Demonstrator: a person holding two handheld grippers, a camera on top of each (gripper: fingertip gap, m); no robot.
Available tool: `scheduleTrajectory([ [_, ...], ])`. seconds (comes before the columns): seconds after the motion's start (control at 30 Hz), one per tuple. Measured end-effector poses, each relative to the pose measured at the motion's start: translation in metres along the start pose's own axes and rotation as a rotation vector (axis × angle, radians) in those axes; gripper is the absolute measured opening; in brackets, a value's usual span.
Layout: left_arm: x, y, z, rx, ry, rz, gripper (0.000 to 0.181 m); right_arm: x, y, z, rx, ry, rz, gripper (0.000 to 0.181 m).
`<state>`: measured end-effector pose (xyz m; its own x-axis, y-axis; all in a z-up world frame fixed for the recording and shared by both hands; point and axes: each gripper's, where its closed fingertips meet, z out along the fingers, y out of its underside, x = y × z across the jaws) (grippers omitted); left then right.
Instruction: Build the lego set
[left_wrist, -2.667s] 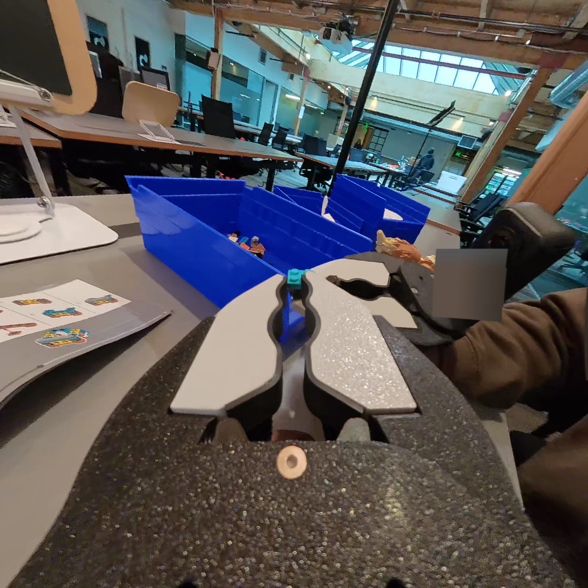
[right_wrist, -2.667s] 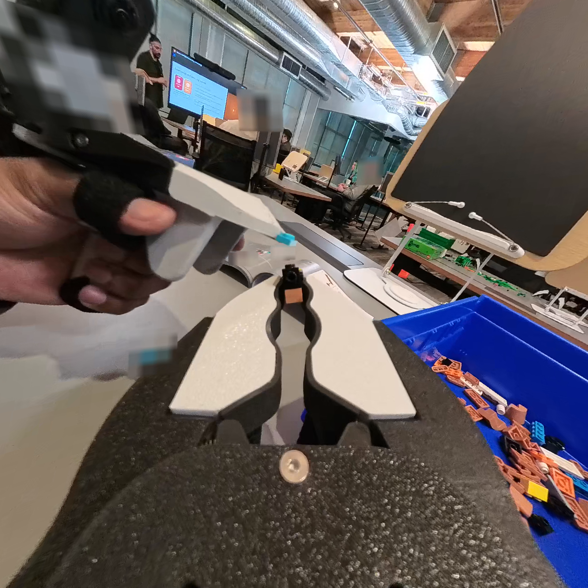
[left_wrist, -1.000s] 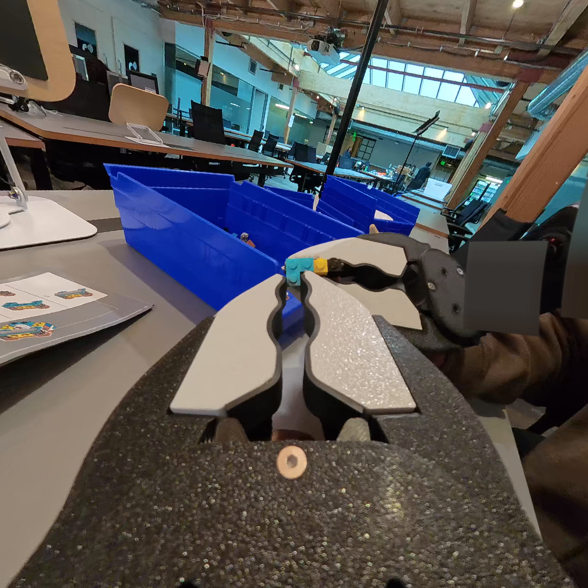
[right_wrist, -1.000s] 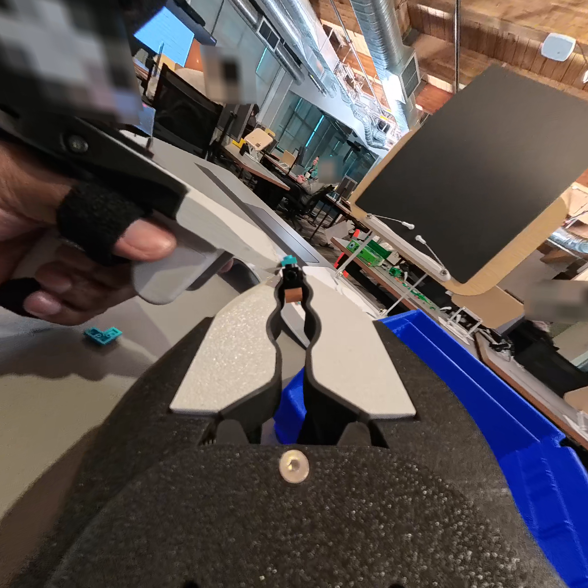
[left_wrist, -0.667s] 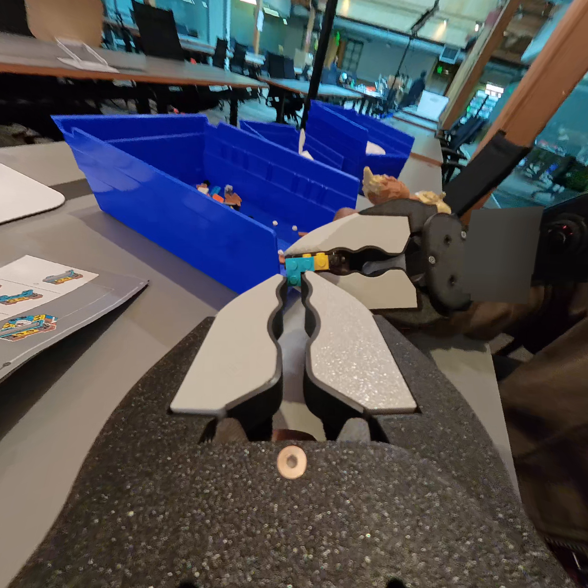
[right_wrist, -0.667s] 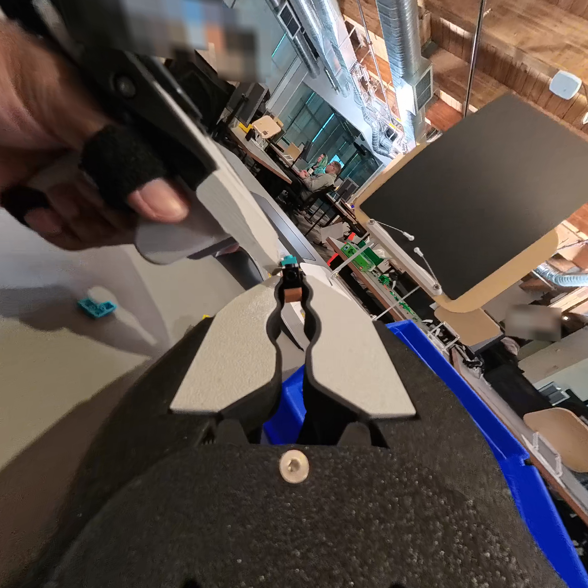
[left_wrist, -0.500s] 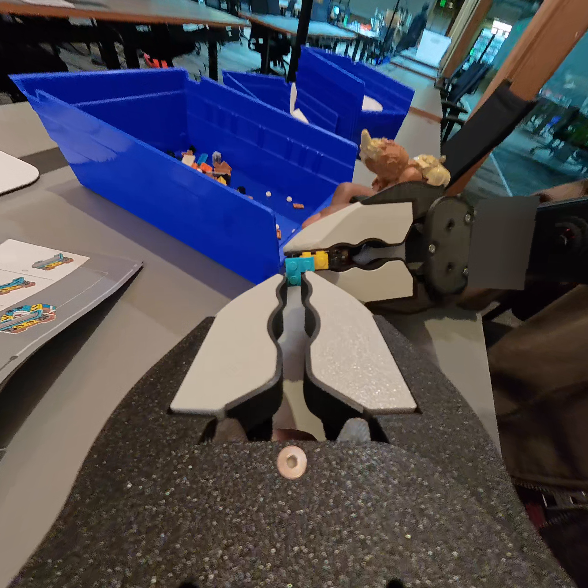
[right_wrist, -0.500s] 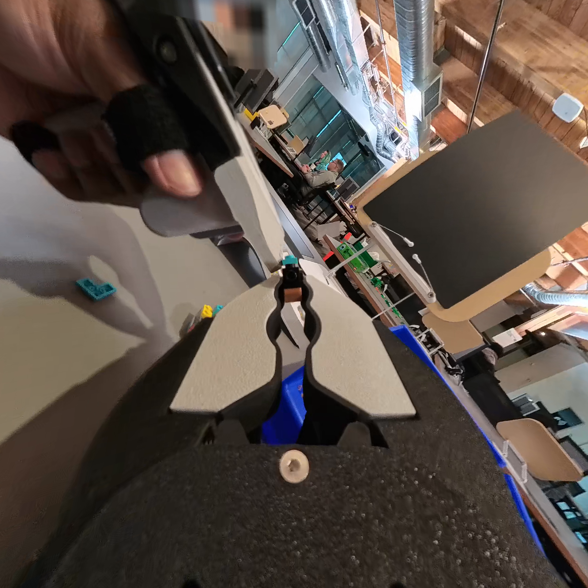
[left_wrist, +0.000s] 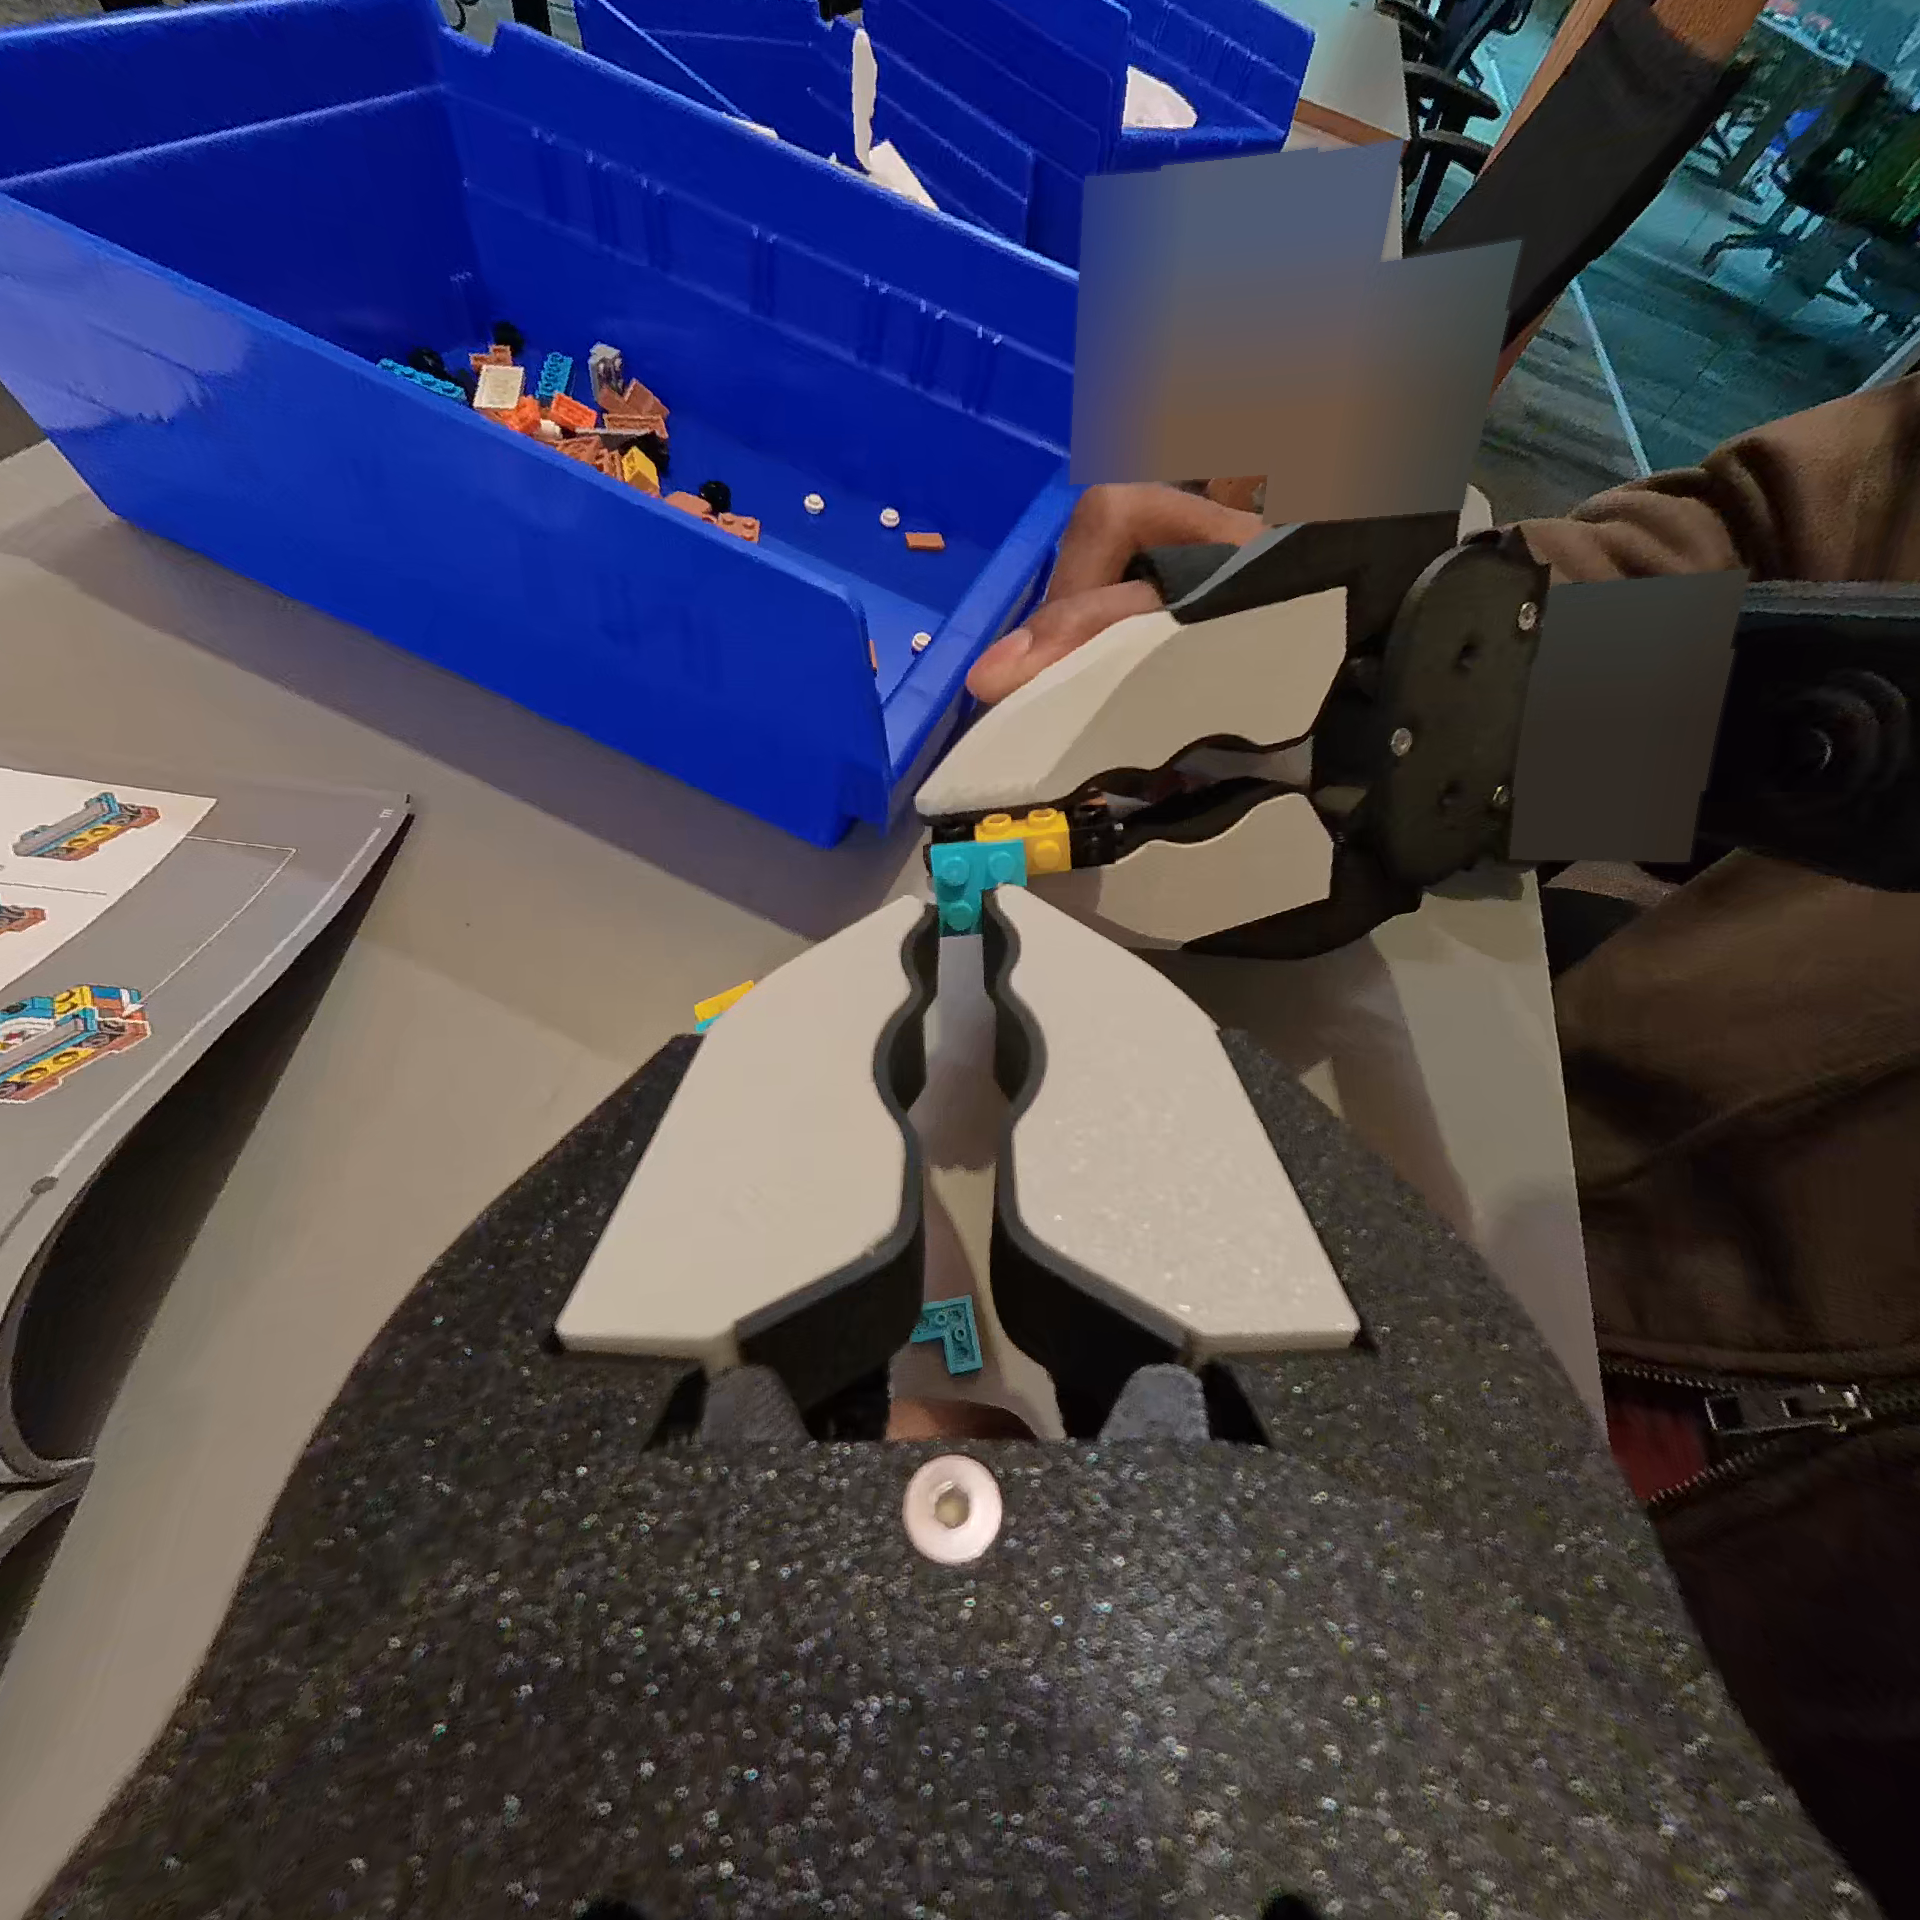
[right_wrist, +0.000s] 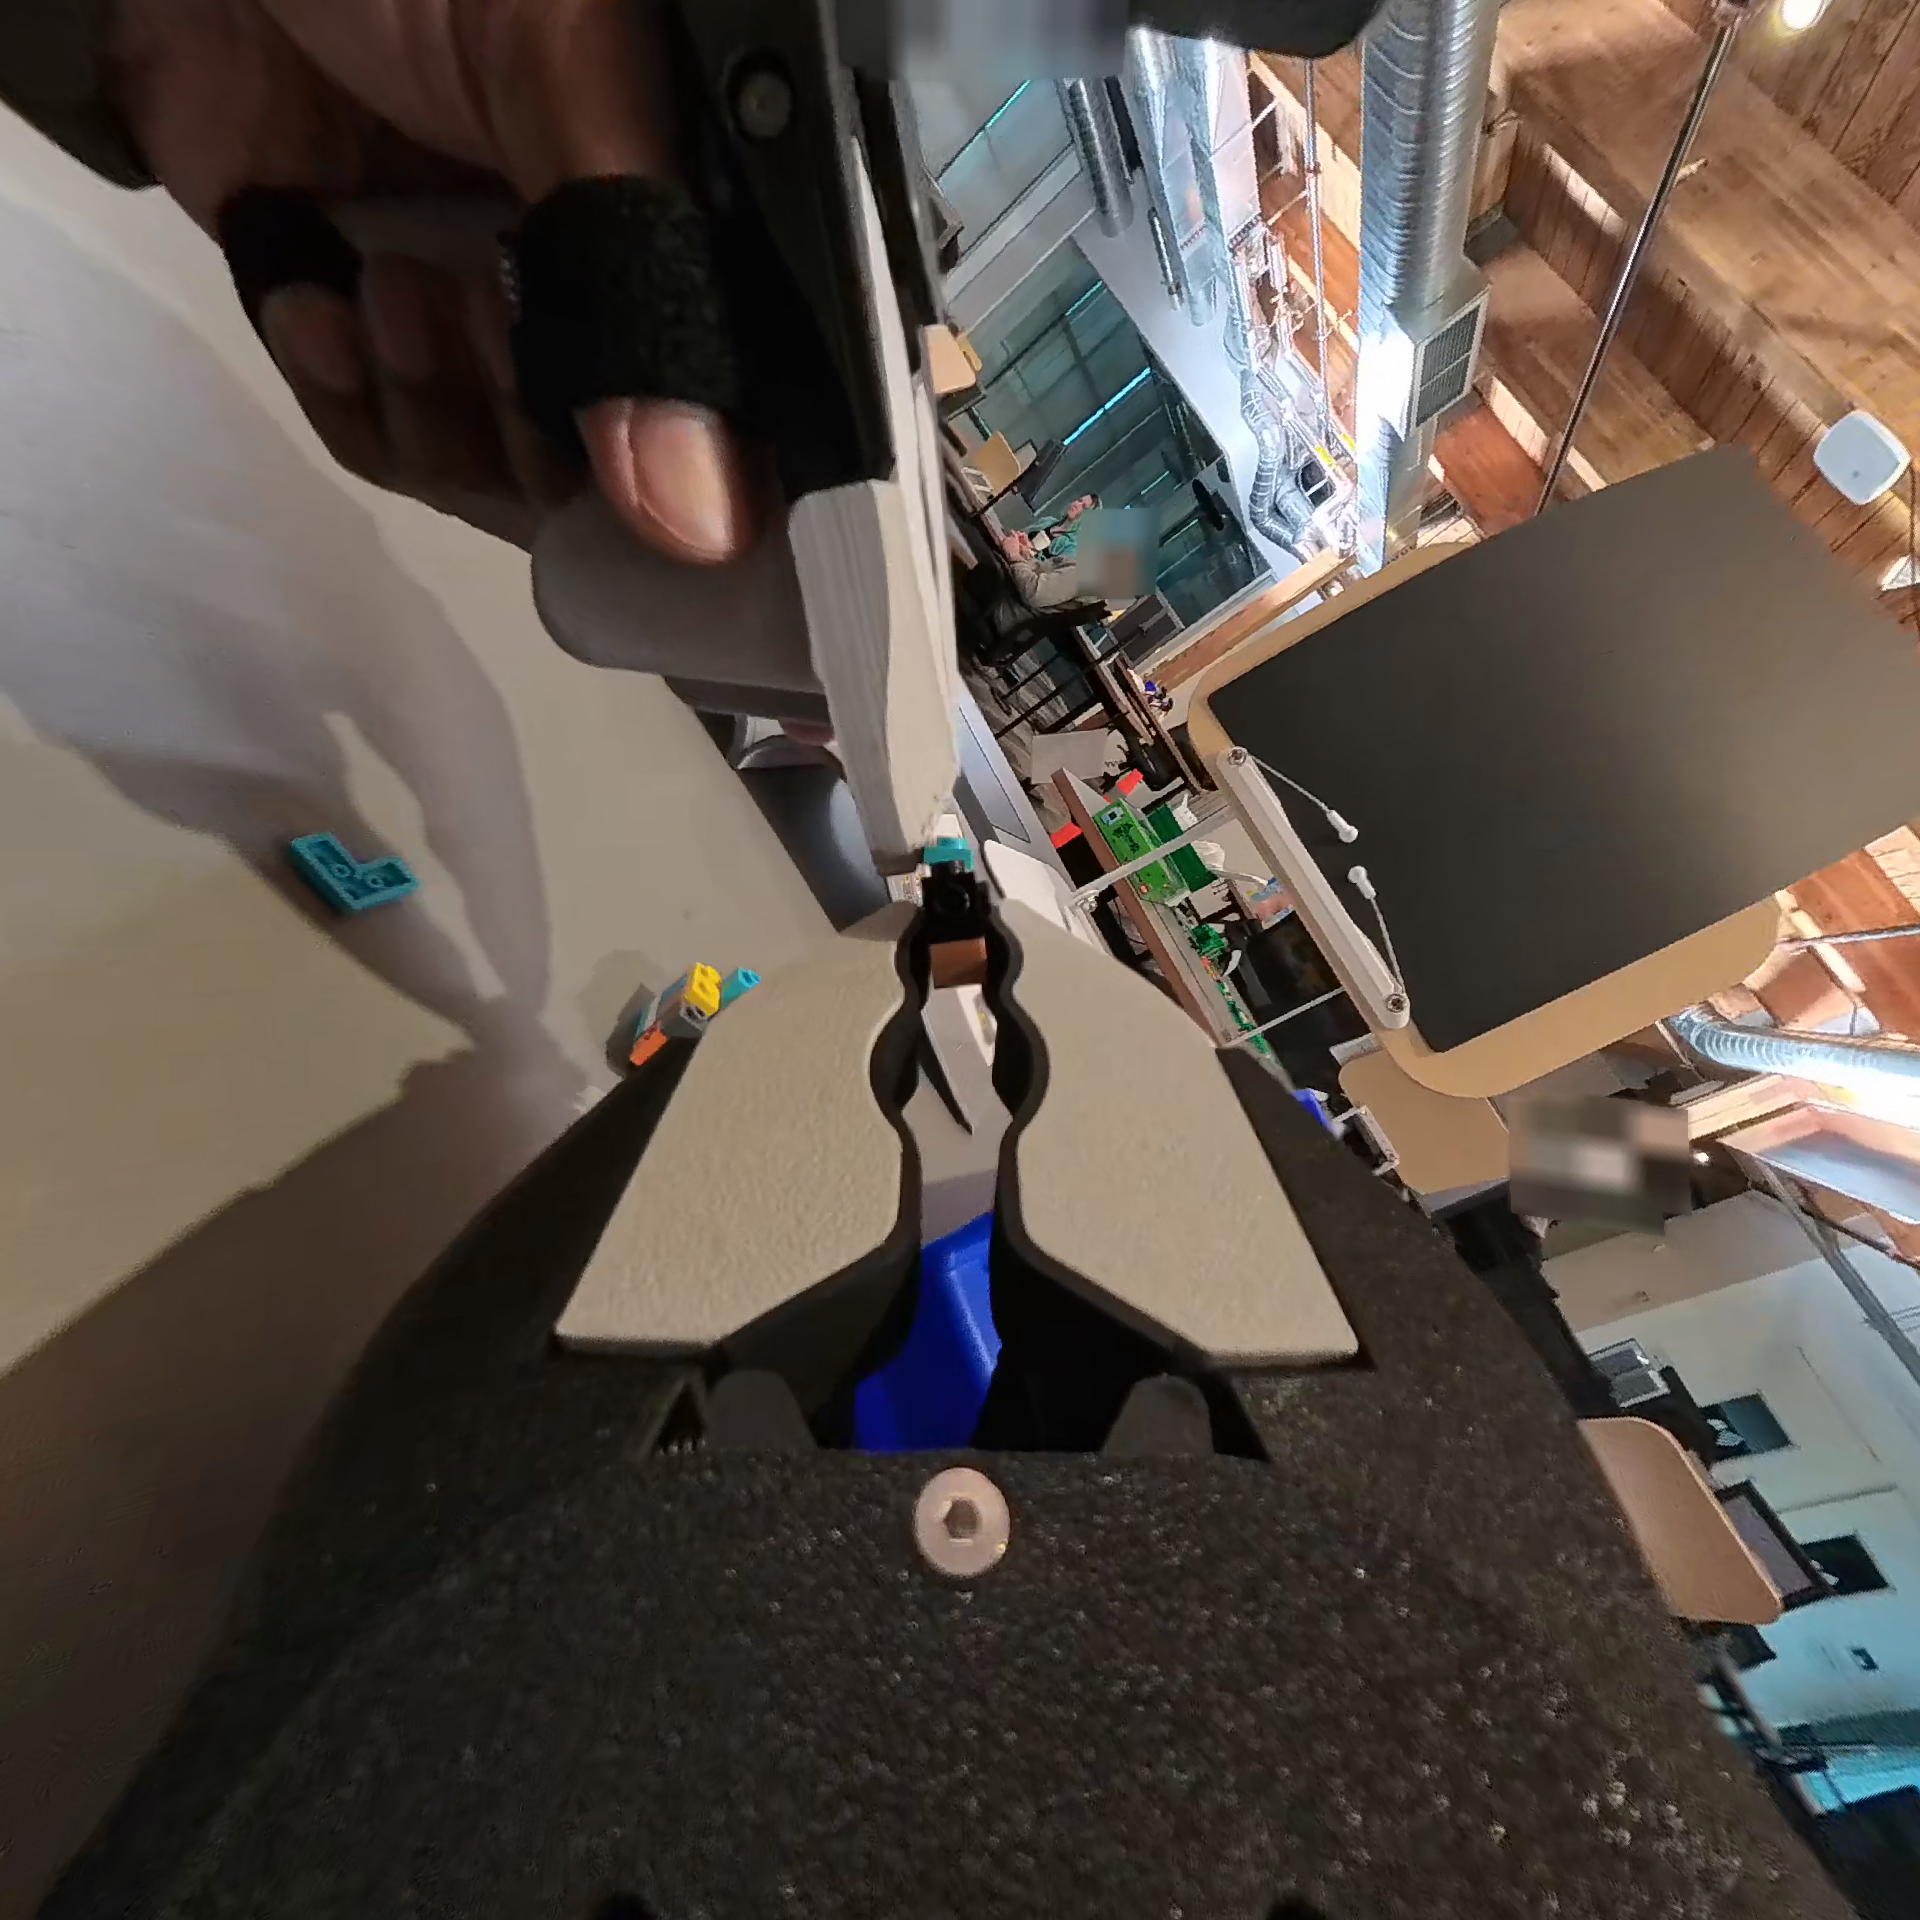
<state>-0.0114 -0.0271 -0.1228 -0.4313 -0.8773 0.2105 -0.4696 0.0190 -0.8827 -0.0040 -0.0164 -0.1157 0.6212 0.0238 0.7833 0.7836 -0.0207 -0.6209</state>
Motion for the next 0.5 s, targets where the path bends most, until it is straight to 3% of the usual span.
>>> scheduleTrajectory([
  [0.27,0.0001,-0.0009,0.0031,0.031,0.012,-0.032,0.008,0.0009,0.0017,0.0003,-0.003,-0.012,0.081,0.009],
  [0.5,0.0037,0.0048,-0.0001,-0.042,0.076,-0.031,0.007,-0.0047,-0.0016,-0.0003,0.014,-0.039,0.051,0.008],
])
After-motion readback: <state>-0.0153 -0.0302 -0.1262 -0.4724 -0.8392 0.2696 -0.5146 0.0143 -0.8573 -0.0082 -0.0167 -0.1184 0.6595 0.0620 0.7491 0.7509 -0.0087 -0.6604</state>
